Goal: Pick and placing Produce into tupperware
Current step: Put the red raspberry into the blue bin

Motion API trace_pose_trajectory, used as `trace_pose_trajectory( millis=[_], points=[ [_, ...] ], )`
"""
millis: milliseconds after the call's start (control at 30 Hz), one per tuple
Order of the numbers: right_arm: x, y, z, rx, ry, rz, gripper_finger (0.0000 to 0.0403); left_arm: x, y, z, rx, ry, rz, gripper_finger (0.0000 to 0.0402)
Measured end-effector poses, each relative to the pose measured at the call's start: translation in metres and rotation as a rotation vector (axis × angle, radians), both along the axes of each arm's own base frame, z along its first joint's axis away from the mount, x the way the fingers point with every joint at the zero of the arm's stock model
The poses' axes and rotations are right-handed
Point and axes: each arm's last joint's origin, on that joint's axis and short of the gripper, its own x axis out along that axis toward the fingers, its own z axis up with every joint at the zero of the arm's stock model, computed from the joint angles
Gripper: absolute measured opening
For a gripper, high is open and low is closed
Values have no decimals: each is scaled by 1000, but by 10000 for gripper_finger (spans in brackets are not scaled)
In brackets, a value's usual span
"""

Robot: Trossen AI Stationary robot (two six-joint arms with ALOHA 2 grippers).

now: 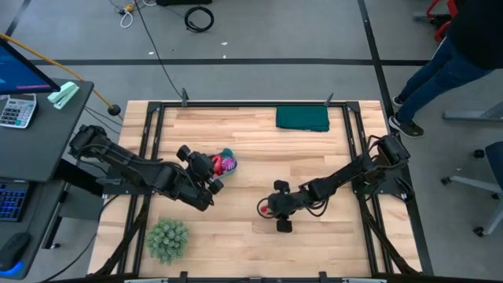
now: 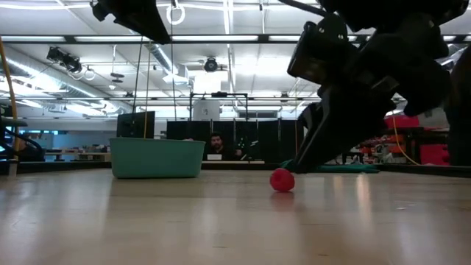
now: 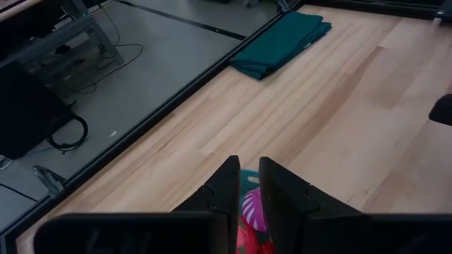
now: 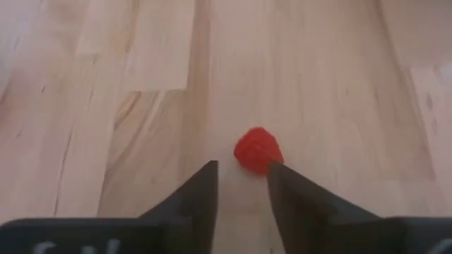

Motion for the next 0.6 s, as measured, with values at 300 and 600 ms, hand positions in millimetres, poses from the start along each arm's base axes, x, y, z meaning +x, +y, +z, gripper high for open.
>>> trace_pose_trajectory(
  millis=[300, 600],
  points=[
    [2, 0, 2, -46, -32, 28, 212, 0, 0, 0, -2, -3, 0, 53],
    [5, 0, 5, -70, -82, 31, 228, 0, 0, 0, -2, -4, 0, 49]
  ],
)
